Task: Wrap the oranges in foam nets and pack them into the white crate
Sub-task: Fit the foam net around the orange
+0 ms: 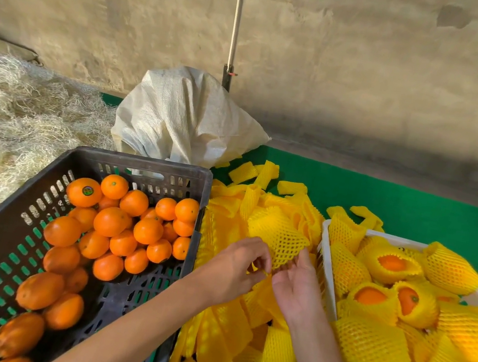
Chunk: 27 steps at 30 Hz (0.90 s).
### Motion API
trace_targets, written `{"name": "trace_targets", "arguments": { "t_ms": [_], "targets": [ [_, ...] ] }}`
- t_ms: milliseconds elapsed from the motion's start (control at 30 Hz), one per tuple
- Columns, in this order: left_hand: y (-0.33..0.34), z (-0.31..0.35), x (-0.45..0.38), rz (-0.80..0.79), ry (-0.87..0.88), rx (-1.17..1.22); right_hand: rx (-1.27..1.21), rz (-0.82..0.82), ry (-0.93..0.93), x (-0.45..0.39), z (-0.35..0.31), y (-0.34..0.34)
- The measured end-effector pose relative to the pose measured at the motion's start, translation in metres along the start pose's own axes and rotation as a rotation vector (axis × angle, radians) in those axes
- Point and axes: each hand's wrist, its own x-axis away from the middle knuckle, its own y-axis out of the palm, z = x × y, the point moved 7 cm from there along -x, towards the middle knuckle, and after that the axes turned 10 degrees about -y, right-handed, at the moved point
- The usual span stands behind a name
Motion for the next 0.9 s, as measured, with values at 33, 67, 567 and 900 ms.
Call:
{"name": "trace_targets", "arguments": {
  "t_ms": [33,67,567,900],
  "targets": [
    [0.000,0.001,0.000,0.006,0.003,0.005,0.015,-0.033,0.007,0.001,0.000,0.003],
    [0.000,0.001,0.001,0.019,0.008,0.007,0.040,-0.064,0.023,0.002,0.002,0.004],
    [-0.013,0.011,0.006,0.147,0.071,-0.032,0.143,-0.099,-0.110,0.008,-0.004,0.011],
    [-0.009,0.011,0.008,0.091,0.031,-0.017,0.164,-0.325,0.021,0.012,0.007,0.027]
  ]
}}
